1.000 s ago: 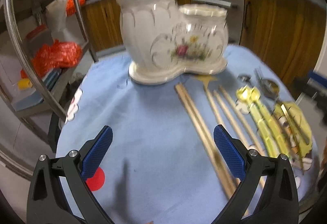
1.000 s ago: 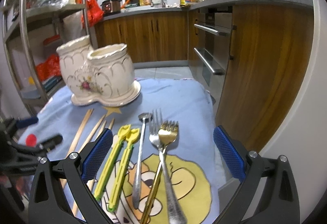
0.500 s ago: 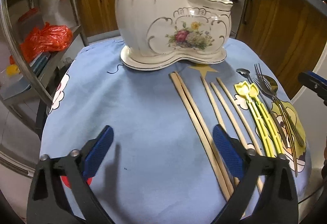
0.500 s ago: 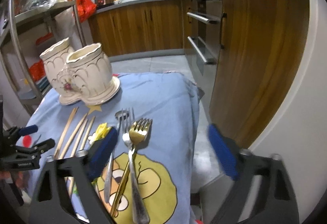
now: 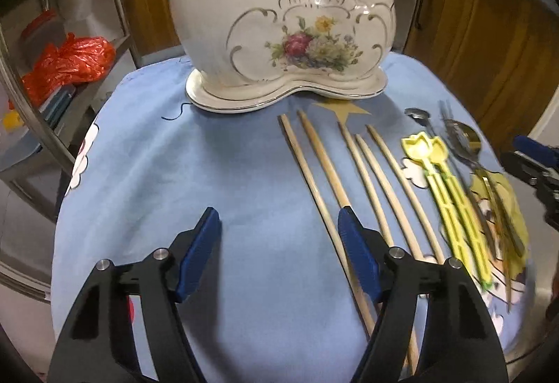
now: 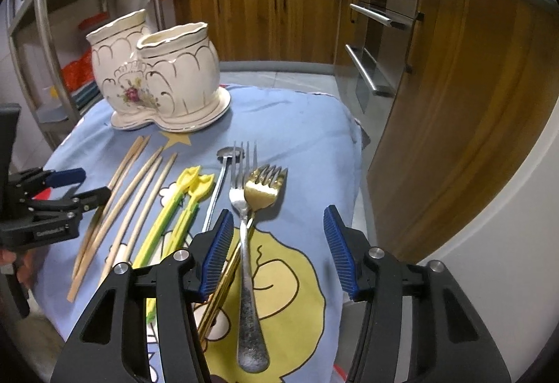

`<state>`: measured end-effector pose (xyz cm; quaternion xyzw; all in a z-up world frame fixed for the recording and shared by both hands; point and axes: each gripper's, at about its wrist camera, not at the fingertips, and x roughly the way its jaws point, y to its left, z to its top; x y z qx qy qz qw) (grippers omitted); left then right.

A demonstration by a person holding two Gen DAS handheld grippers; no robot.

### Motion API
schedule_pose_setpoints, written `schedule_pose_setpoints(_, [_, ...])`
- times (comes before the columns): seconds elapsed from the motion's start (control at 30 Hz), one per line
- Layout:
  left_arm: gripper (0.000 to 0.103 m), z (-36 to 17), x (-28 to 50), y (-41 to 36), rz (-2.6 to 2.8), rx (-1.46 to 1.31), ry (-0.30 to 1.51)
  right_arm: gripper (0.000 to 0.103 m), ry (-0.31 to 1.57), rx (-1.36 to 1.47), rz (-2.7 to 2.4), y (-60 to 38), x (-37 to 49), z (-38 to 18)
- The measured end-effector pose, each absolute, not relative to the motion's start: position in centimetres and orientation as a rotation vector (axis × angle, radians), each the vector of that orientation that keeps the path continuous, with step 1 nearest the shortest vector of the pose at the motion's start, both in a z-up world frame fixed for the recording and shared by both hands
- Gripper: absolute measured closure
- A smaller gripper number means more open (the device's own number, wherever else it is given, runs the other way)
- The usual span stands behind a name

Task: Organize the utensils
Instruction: 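Grasp a wooden chopstick with the left tool while the right tool grasps the gold fork, then lift the chopstick with the left tool while the right tool carries the gold fork to the holder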

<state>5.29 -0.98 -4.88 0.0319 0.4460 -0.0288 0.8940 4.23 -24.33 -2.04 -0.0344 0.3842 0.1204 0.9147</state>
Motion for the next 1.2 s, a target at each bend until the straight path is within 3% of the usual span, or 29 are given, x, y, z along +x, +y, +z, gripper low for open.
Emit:
schedule_pose_setpoints(0.13, [0.044, -4.7, 5.9, -1.3, -0.074, 0.068, 0.937, 0.048, 0.796, -0.074, 0.261, -24.4, 4.5, -2.5])
schedule_pose_setpoints(0.2, [0.065, -4.4, 6.2, -1.0, -0.103, 0.073, 0.948, 0.054, 0.809, -0.069, 0.264, -24.5, 4.8, -2.8])
schedule_pose_setpoints(0.3, [0.083, -4.1, 6.6, -0.4, -0.142, 0.079, 0.963, 0.062, 0.840, -0.021, 0.293, -24.7, 5.6, -3.3])
schedule_pose_setpoints(0.77, [0.086, -4.3, 7.4, -0.3, -0.161, 0.080, 0.936, 0.074, 0.893, 0.124, 0.385, -24.3, 9.0, -5.0])
schedule_pose_setpoints(1.0, [0.097, -4.2, 6.9, -0.4, -0.168, 0.092, 0.915, 0.076, 0.861, 0.129, 0.376, -24.5, 8.4, -4.4])
schedule_pose_setpoints(1.2, [0.097, -4.2, 5.8, -0.7, -0.176, 0.121, 0.907, 0.076, 0.813, 0.111, 0.422, -23.9, 7.1, -3.3])
